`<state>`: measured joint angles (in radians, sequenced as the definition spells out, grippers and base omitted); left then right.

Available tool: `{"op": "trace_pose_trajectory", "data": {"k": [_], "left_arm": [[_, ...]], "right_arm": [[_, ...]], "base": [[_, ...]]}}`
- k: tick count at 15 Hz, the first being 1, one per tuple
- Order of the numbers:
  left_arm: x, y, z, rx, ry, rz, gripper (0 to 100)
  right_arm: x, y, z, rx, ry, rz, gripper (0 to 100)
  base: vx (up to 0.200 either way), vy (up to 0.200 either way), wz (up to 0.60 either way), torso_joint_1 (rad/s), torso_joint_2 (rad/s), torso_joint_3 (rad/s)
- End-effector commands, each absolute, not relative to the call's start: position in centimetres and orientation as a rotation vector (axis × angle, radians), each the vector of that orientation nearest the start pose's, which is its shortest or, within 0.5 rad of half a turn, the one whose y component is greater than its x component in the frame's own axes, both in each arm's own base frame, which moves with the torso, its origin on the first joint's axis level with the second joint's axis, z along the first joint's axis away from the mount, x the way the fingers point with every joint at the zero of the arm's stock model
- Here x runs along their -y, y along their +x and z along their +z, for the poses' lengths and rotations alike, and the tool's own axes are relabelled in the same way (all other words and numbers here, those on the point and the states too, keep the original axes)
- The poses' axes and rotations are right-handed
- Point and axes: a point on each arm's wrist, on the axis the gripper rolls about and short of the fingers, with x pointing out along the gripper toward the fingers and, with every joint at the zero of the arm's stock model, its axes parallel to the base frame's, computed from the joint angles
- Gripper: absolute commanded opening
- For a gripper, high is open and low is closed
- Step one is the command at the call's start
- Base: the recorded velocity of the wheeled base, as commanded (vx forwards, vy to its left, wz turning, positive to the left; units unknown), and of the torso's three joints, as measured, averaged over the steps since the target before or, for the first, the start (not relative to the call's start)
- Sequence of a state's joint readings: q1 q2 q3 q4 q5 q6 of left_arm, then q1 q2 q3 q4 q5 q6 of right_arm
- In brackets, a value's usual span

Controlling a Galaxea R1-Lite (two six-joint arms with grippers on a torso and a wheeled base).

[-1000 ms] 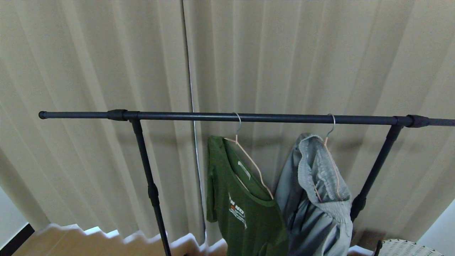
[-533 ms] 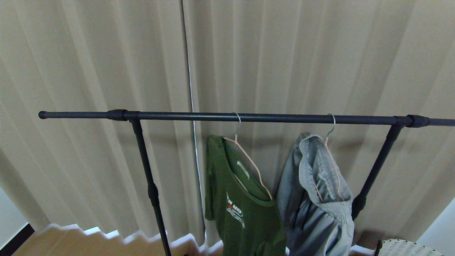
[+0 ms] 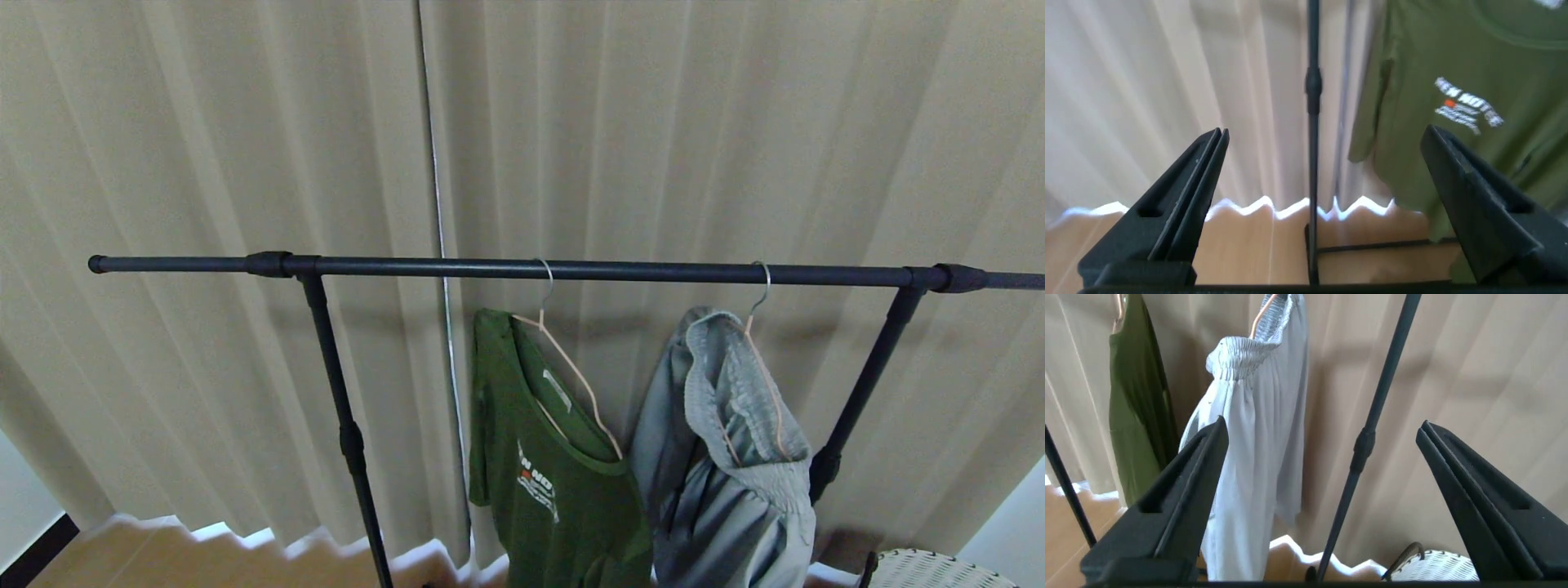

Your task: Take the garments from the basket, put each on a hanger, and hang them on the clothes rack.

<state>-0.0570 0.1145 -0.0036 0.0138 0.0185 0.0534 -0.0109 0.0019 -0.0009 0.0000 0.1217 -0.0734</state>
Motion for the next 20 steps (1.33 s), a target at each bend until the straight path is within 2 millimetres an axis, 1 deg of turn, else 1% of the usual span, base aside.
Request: {"op": "trace_pose_trajectory", "data": {"k": [1, 2, 3, 6, 20], "left_arm": [[0.0, -1.95, 7.59, -0.06, 0.046, 0.054, 100], [-0.04, -1.99, 7.61, -0.05, 0.031, 0.071, 100], [-0.18, -2.01, 7.63, -0.047, -0.01, 0.126, 100], [-0.2, -2.29, 7.56, -0.007, -0.015, 0.103, 100], [-0.2, -2.29, 7.56, -0.007, -0.015, 0.103, 100]], "right_arm": [[-0.3, -2.28, 7.57, 0.004, -0.072, 0.11, 100], [-0.29, -2.28, 7.57, 0.004, -0.07, 0.107, 100], [-0.28, -2.28, 7.57, 0.004, -0.069, 0.104, 100], [-0.3, -2.28, 7.57, 0.003, -0.06, 0.112, 100], [-0.28, -2.28, 7.57, 0.001, -0.02, 0.104, 100]], "base": [[0.0, 0.0, 0.0, 0.0, 0.0, 0.0], [0.0, 0.0, 0.0, 0.0, 0.0, 0.0], [0.0, 0.0, 0.0, 0.0, 0.0, 0.0], [0.0, 0.0, 0.0, 0.0, 0.0, 0.0], [0.0, 0.0, 0.0, 0.0, 0.0, 0.0]]}}
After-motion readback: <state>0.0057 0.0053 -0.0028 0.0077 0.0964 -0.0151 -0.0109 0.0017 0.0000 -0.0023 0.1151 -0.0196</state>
